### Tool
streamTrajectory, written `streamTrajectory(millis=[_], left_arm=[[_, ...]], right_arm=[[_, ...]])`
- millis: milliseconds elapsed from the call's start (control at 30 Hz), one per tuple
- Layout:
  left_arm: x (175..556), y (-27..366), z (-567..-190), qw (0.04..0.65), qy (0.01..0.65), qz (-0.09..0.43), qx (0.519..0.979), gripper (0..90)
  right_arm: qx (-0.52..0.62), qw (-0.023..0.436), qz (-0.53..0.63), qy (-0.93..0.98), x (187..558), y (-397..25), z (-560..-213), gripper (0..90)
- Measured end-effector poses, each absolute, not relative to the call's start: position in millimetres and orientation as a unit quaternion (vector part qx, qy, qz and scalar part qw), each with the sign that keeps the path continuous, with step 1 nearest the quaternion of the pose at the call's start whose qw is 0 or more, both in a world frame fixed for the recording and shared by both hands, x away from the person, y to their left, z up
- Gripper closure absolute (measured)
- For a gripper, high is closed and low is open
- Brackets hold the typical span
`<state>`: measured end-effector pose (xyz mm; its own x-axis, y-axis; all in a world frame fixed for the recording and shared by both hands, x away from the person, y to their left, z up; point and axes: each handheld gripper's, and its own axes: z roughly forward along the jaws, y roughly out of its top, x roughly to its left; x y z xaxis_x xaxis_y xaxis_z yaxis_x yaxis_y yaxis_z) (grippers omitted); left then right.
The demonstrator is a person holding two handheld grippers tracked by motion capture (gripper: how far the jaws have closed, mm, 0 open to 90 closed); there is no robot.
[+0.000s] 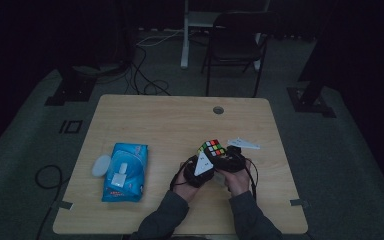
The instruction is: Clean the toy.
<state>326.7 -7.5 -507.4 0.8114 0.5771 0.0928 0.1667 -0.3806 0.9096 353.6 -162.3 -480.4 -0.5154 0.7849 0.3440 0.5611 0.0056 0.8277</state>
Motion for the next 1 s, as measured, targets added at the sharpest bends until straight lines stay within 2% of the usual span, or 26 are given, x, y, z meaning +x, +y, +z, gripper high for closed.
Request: streamTrajectory(millis=[533,1000], left_arm=[[322,-7,-498,0.528,0.229,0.202,0.792,84.2],[326,-4,-514,0.505,0.24,0.192,0.806,85.0]], right_arm=[[0.484,0.106,0.519,0.697,354,-164,-480,33.7],[0.484,0.106,0.521,0.695,353,-167,-478,33.7]])
